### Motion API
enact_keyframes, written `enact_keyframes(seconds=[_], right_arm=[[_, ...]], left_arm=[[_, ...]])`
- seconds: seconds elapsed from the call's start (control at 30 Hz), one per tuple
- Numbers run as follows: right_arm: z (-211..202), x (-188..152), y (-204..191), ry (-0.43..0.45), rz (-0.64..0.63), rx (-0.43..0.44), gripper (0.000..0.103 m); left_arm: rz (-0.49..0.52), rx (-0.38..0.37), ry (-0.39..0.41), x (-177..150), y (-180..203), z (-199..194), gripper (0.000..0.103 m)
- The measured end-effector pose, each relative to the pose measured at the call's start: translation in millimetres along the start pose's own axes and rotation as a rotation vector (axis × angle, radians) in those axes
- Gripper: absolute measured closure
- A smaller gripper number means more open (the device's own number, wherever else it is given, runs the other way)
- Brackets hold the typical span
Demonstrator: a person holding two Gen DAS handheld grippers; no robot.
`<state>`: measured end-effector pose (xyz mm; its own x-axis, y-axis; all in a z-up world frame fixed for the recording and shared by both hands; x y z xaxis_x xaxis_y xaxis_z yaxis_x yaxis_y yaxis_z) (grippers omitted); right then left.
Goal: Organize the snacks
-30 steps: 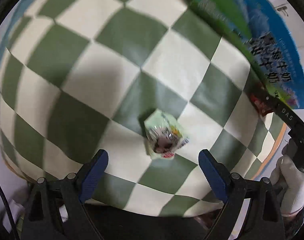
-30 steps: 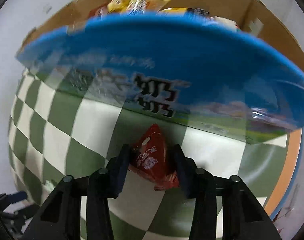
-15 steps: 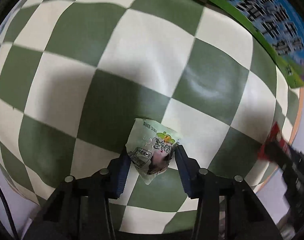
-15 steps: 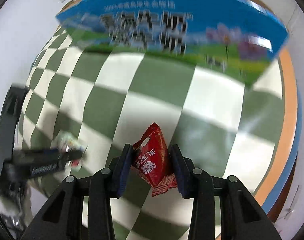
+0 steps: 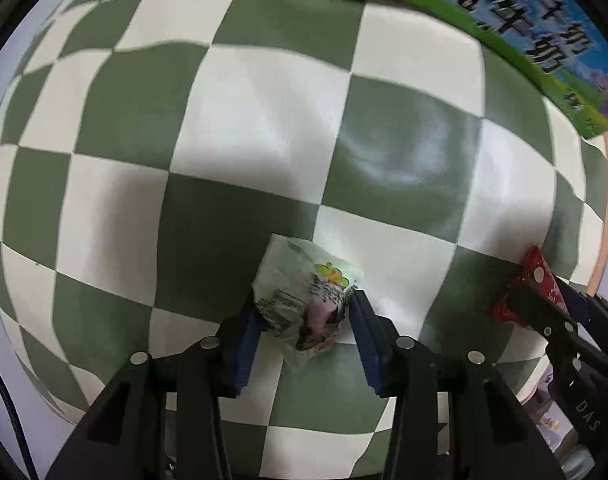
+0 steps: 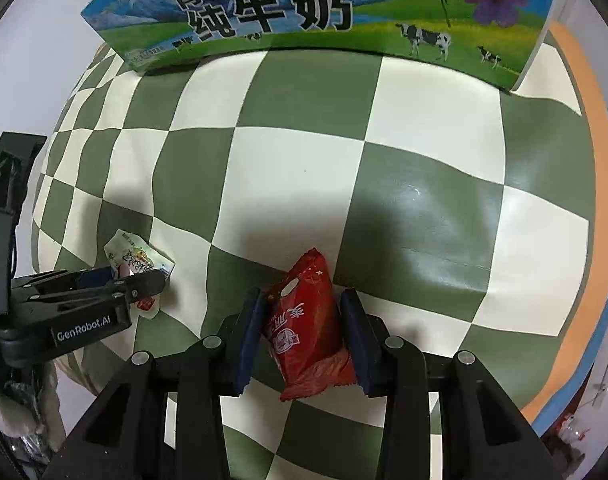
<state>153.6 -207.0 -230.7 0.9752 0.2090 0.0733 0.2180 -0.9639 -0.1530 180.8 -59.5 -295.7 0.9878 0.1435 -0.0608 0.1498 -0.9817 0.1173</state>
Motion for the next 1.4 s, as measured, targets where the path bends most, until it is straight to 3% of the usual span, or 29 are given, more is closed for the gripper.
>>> enact_keyframes(seconds=[0.2,0.37,0.47,0.6,0.7,0.77,0.83,0.87,1.0,1.03,1.23,1.4], right_arm=[[-42.5,11.2,-1.3,0.082,0.027,0.055,0.063],[-102.5,36.5,-4.7,0.197,0.03,0.107,0.063],[-143.2,64.8,-2.3,0.274,0.024,0.128,0.064],[-181.8,116.1,7.8,0.368,0.028,0.123,0.064],[-189.2,154.5,18.9,0.392,0.036,0.082,0.064],[-188.4,170.1,26.5,0.378,0.053,0.098,0.064],[-188.7,172.0,27.2,0.377,0.042,0.092,0.064],[-184.8,167.1,27.2,0.371,0.037,0.089,0.064],[-156.2,131.6,33.8,0.317,0.081,0.128,0.064],[-145.0,121.3,34.9,0.297,0.097,0.131,0.064],[-99.4,82.7,39.4,0.209,0.158,0.144,0.063],[-82.0,64.4,40.6,0.176,0.166,0.119,0.063]], left_arm=[[0.046,-0.064,0.06,16.4,14.2,-46.8,0.065],[0.095,-0.15,0.17,45.2,40.8,-119.7,0.069],[0.137,-0.172,0.246,77.6,53.8,-165.6,0.071],[0.173,-0.14,0.339,131.9,55.2,-211.7,0.071],[0.204,-0.129,0.341,159.2,56.3,-223.6,0.07],[0.225,-0.137,0.291,162.5,53.6,-213.5,0.066],[0.252,-0.149,0.219,146.7,50.6,-188.2,0.043],[0.259,-0.135,0.177,135.2,48.8,-169.9,0.04],[0.222,-0.144,-0.026,99.0,36.4,-84.9,0.04],[0.208,-0.155,-0.046,94.9,35.8,-74.1,0.04],[0.16,-0.159,-0.035,94.4,41.9,-39.5,0.04],[0.178,-0.135,-0.034,96.4,53.9,-24.8,0.04]])
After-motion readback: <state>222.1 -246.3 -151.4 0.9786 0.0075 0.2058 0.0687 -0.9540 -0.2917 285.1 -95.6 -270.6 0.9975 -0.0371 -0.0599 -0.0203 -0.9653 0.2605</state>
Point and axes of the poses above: each gripper's, at about its wrist camera, not at the fingertips, and z roughly the way its jaws point, y to its right, x to its top, the point moved 3 cm from there along z, roughly the way its jaws point, and after that the axes turned 4 degrees about -y, right-handed, at the moved point
